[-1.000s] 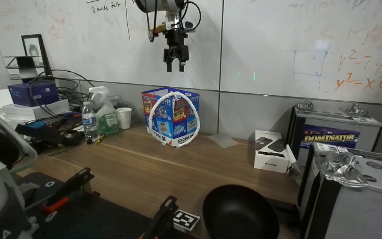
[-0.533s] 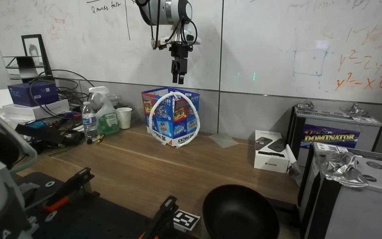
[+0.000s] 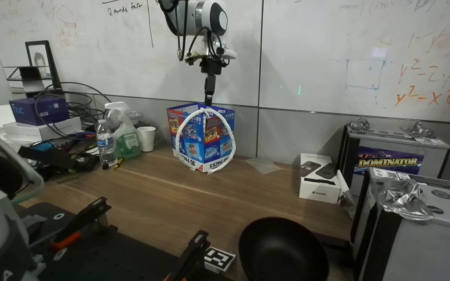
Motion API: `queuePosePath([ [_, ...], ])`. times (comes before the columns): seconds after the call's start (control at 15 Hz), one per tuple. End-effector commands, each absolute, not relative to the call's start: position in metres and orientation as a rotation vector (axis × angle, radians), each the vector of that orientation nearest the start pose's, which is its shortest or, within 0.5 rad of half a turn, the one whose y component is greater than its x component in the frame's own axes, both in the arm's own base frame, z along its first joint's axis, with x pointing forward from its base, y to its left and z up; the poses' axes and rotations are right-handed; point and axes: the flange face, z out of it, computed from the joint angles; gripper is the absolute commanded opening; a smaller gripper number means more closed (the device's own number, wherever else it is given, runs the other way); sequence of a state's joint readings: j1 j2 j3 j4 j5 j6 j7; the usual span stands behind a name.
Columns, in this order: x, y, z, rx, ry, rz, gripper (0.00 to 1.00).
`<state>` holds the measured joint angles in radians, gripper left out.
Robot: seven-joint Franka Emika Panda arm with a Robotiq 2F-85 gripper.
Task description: Put the white rope inside the blue box
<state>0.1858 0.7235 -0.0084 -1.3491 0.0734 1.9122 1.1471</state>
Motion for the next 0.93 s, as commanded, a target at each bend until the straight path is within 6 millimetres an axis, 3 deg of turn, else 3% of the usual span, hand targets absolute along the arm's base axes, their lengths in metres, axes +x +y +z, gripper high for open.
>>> queuePosePath([
  [0.0,0.692,0.132,0.294,-2.706,1.586,0.251,1.00],
  [0.87,0.682,0.123,0.278,-2.665,1.592,0.180,1.00],
])
